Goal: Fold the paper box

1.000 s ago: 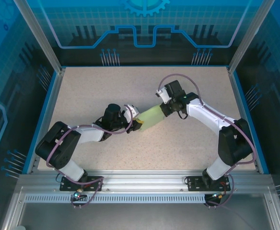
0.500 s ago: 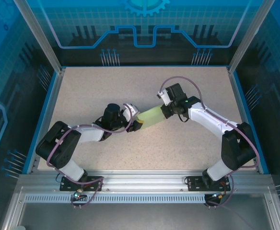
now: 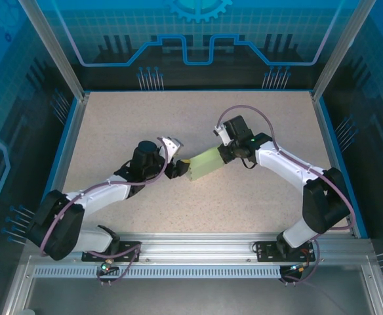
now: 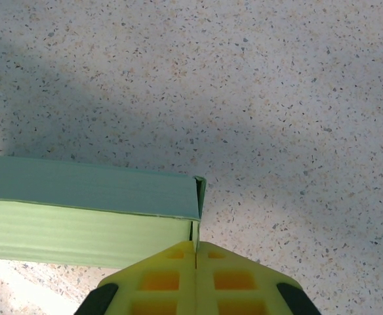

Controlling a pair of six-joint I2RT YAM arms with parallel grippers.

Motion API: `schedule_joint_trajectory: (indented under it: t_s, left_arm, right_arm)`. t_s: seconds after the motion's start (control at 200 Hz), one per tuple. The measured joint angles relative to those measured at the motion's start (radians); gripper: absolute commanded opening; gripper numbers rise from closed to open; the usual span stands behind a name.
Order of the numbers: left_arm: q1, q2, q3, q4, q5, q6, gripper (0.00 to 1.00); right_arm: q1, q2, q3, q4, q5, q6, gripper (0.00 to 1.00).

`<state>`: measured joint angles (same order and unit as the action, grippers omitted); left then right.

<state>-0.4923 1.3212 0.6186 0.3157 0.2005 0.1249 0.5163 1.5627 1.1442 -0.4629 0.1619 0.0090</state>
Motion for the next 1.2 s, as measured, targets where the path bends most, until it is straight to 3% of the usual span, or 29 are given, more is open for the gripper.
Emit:
schedule_joint_trajectory:
  t_s: [0.11,0.265,0.4,1.201]
  left_arm:
    - [-0.021,-0.010,0.031,-0.105,-0.029,-0.018,0.57]
    - [-0.033,-0.010,0.066,-0.205,-0.056,-0.016,0.36]
    - [-0.035,-0.010,0.093,-0.252,-0.066,-0.015,0.27]
    - [-0.050,0.027,0.139,-0.300,-0.069,-0.026,0.09]
  right_arm:
    - [0.000,0.000,0.000,0.000,0.004,0.003,0.00]
    - [0.000,0.000,0.000,-0.001,0.007,0.003,0.00]
    - [0.000,0.000,0.000,-0.006,0.008,0.003,0.00]
    - [0.013,0.000,0.001,-0.014,0.022,0.037,0.00]
